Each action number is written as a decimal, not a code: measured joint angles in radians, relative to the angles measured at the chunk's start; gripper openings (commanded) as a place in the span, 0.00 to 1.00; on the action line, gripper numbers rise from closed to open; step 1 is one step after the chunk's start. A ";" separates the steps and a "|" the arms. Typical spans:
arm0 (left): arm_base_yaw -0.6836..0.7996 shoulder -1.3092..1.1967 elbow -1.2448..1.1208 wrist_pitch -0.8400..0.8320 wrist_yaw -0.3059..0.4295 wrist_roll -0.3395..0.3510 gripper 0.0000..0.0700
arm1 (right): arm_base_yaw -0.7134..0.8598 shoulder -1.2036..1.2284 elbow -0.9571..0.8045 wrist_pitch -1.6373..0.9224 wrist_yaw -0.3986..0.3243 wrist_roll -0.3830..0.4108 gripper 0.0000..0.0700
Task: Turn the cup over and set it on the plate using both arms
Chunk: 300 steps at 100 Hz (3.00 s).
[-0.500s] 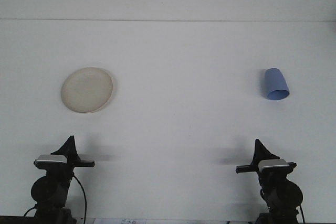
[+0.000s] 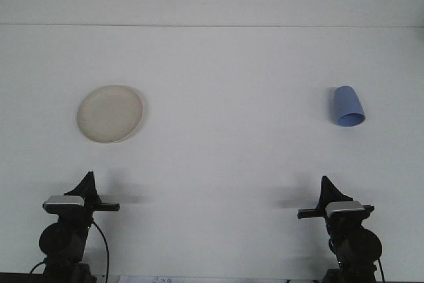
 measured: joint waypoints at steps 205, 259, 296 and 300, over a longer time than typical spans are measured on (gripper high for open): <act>0.000 0.000 0.000 0.000 0.000 0.000 0.02 | -0.491 1.496 0.650 0.528 -0.257 -0.221 0.72; 0.000 0.000 0.000 0.000 0.000 0.000 0.02 | -0.491 1.895 0.962 0.620 -0.394 -0.221 0.36; 0.000 0.000 0.000 0.000 0.000 0.000 0.02 | -0.475 1.928 0.978 0.694 -0.462 -0.211 0.00; 0.000 0.000 0.000 0.000 0.000 0.000 0.02 | -0.475 1.926 0.978 0.687 -0.469 -0.195 0.00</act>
